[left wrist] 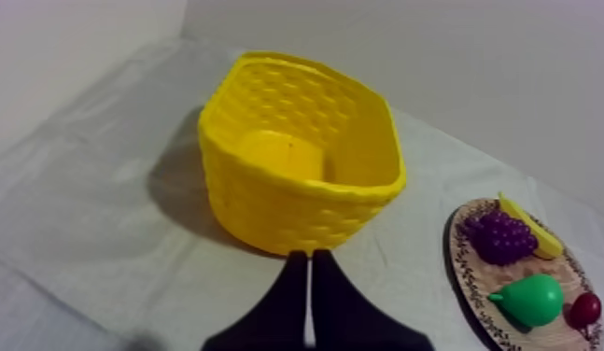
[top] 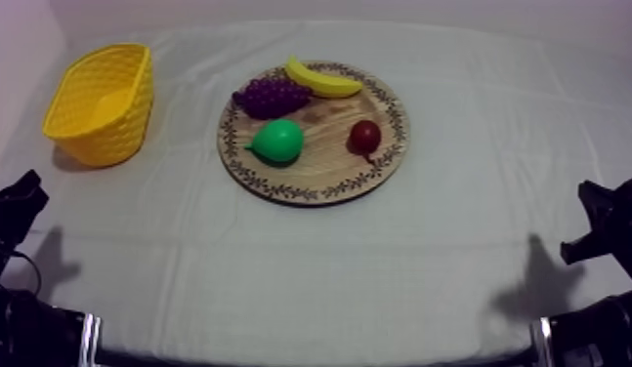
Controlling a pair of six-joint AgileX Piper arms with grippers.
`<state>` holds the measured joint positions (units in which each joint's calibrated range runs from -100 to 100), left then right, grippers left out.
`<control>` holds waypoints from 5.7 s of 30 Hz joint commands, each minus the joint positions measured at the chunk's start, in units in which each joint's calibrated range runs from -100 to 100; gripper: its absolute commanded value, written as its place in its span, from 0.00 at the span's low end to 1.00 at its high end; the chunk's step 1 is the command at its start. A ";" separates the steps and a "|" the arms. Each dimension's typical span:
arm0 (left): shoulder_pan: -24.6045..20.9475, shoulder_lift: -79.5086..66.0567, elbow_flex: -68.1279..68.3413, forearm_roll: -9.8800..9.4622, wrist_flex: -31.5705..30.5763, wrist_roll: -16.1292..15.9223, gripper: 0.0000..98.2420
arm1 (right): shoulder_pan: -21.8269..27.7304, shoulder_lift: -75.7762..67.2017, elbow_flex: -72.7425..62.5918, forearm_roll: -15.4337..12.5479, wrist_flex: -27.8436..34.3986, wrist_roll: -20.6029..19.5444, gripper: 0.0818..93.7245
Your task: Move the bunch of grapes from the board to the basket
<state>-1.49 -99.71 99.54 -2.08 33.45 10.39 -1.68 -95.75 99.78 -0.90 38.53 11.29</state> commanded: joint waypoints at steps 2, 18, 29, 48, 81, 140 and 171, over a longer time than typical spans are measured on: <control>0.00 -0.03 0.02 0.01 0.02 -0.01 0.00 | -0.01 0.00 0.00 -0.01 0.02 -0.03 0.00; -0.04 -0.03 0.10 0.01 0.04 -0.56 0.00 | -0.01 0.00 0.00 -0.01 0.02 -0.06 0.00; 6.00 -0.19 -2.72 0.13 7.96 -0.43 0.00 | -0.01 0.00 0.00 -0.01 0.02 -0.06 0.00; 11.64 39.09 -24.01 4.67 14.99 -17.60 0.00 | -0.01 0.00 0.00 -0.01 0.02 -0.04 0.00; 25.81 113.66 -105.50 -2.20 41.03 -30.13 0.00 | -0.01 0.00 0.00 -0.01 0.02 -0.03 0.00; 26.78 148.53 -130.26 -3.48 52.37 -30.62 0.84 | -0.01 0.00 0.00 -0.01 0.02 -0.03 0.00; 25.55 160.38 -142.87 -3.67 59.58 -28.29 0.51 | -0.01 0.00 0.00 -0.01 0.02 -0.03 0.00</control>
<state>24.08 61.02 -43.63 -5.78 93.34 -17.89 -1.68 -95.75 99.78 -0.90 38.53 11.28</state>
